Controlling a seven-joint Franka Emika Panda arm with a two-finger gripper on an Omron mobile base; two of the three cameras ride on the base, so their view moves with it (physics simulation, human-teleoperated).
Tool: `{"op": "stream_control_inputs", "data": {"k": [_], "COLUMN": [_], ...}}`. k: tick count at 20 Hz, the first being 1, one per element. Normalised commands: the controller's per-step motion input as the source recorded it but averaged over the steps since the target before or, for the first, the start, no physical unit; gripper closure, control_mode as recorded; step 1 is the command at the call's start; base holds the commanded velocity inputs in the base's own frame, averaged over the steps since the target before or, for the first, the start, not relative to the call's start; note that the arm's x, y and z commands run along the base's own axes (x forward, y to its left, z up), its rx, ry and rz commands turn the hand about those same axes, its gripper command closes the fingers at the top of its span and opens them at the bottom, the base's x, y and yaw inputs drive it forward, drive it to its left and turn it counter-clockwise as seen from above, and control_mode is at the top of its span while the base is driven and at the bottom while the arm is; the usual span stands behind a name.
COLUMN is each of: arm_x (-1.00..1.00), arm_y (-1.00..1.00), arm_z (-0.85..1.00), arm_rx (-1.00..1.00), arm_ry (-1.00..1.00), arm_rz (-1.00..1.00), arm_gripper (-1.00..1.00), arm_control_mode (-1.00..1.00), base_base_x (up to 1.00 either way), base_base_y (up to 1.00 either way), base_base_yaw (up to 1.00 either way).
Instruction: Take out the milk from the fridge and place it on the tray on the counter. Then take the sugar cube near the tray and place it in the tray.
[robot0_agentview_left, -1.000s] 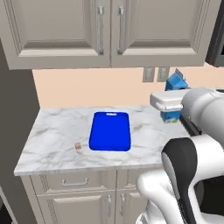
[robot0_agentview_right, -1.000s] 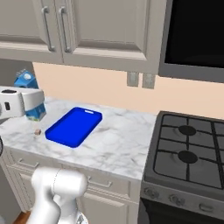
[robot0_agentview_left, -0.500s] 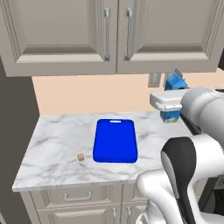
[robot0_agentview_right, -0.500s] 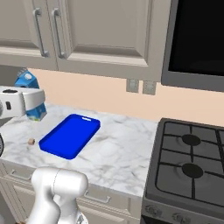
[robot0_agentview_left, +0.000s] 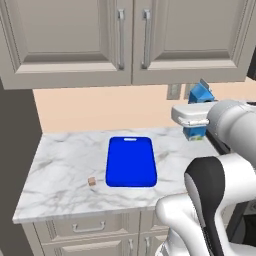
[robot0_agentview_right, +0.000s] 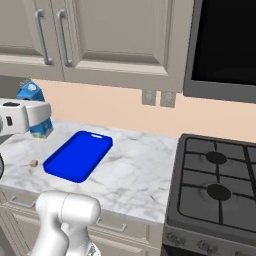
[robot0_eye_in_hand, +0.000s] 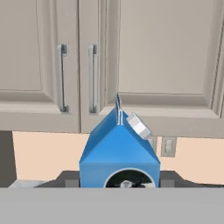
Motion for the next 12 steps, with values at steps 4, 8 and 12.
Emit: {"op": "stream_control_inputs", "data": {"k": [4,8,12], "arm_x": [0.00,0.04,0.01], "arm_y": [0.00,-0.03,-0.01], "arm_z": [0.00,-0.19,-0.51], "arm_rx": [0.00,0.02,0.04], "arm_ry": [0.00,0.00,0.00], "arm_rz": [0.00,0.01,0.10], "arm_gripper": [1.00,1.00,1.00], "arm_control_mode": [1.00,-1.00,-1.00], "base_base_x": [0.11,0.01,0.00], "base_base_y": [0.00,0.00,0.00], "base_base_yaw": [-0.05,0.00,0.00]}}
